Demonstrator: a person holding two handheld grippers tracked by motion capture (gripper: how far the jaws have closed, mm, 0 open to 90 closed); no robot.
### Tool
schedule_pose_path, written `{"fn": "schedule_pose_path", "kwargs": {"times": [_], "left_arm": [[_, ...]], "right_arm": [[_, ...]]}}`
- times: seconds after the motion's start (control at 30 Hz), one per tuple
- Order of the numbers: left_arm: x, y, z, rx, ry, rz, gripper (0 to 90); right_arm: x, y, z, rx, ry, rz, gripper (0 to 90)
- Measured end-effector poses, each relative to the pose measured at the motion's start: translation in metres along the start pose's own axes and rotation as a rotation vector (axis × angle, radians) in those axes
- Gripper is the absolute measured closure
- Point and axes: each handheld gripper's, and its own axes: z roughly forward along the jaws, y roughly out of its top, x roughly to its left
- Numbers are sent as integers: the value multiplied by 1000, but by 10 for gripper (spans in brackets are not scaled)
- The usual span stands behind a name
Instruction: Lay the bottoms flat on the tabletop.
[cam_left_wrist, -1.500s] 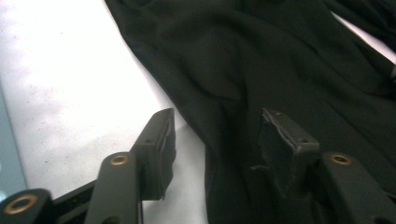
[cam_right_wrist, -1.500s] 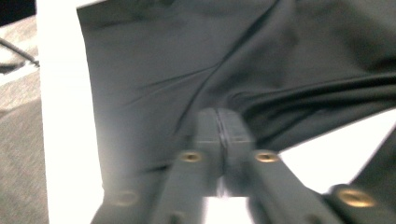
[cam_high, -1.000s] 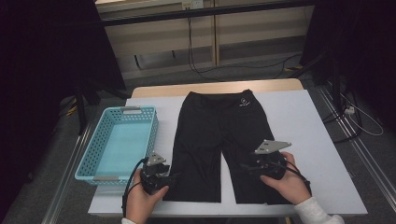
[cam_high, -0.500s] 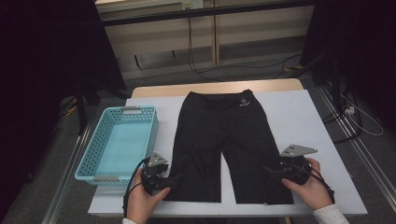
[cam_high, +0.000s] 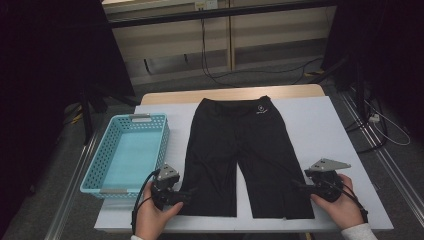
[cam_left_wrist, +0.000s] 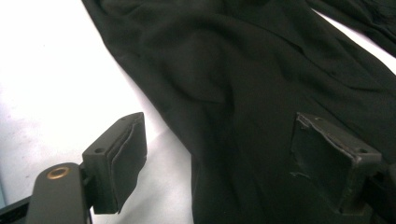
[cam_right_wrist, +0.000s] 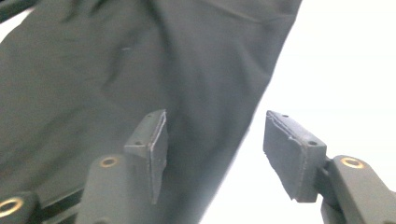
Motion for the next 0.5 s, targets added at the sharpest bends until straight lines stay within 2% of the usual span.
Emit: {"fn": "schedule_pose_path", "kwargs": {"times": [0.07,0.13,0.27,0.33,0.37,0.5], "left_arm": [[0,0,0,4,-3,-6,204],[0,0,0,8,7,-6,210],[0,-1,1,11,23,1,240],[0,-1,2,25,36,42,272],[-1,-2,2,16,32,21,284],[-2,-3,5,34,49,20,298]], "right_arm": [[-4,-1,-1,-5,-13,37,445],[-6,-3,-1,3,4,66,488],[-6,-3,-3,7,-8,87,545],[-6,-3,-4,12,-2,80,577],[-6,-3,-4,15,2,71,609],[-2,-3,-6,27,10,56,659]]}}
